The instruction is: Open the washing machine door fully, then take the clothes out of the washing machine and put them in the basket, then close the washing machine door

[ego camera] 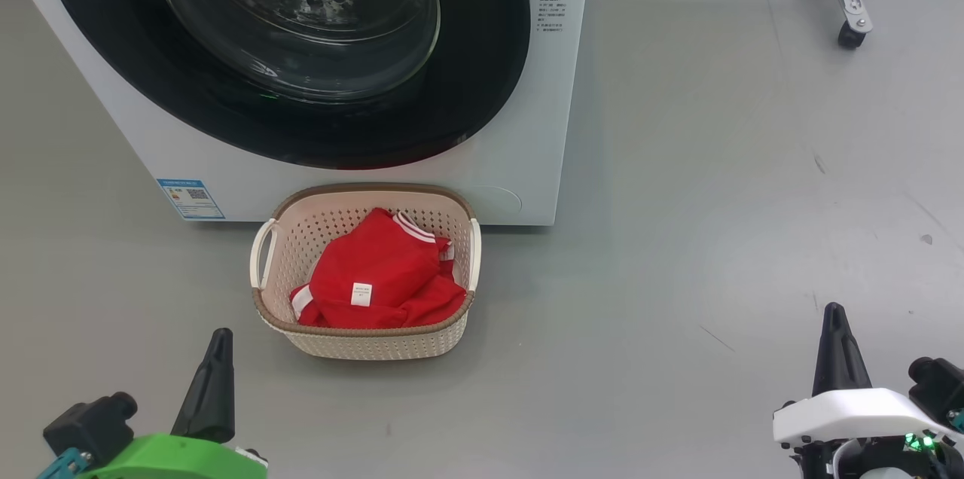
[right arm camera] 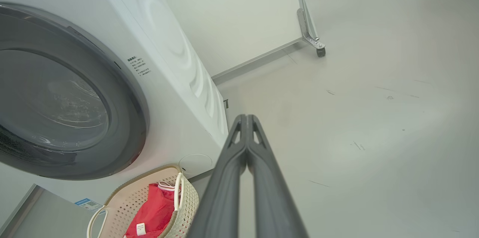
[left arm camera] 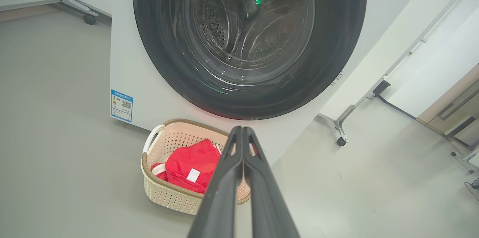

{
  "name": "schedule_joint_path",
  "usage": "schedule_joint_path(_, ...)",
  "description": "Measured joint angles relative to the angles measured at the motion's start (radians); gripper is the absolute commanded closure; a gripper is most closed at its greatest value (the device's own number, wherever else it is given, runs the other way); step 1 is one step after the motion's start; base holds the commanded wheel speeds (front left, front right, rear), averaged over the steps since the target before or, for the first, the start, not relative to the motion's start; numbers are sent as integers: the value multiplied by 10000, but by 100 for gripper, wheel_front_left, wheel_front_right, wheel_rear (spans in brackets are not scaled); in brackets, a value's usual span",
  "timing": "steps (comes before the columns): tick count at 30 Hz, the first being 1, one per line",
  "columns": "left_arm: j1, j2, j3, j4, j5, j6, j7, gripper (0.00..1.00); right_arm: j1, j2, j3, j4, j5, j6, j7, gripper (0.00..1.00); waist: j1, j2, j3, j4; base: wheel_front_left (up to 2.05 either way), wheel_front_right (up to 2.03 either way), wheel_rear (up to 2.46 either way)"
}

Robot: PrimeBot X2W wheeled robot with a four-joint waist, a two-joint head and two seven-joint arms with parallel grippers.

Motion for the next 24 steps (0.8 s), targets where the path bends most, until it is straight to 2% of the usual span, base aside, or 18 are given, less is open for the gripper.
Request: schedule_joint_path(24, -80, -104, 516, 322, -2773, 6, 773, 100, -343, -270, -188, 416, 3511, 395, 792, 100, 0, 0, -182, -218, 0, 0, 0)
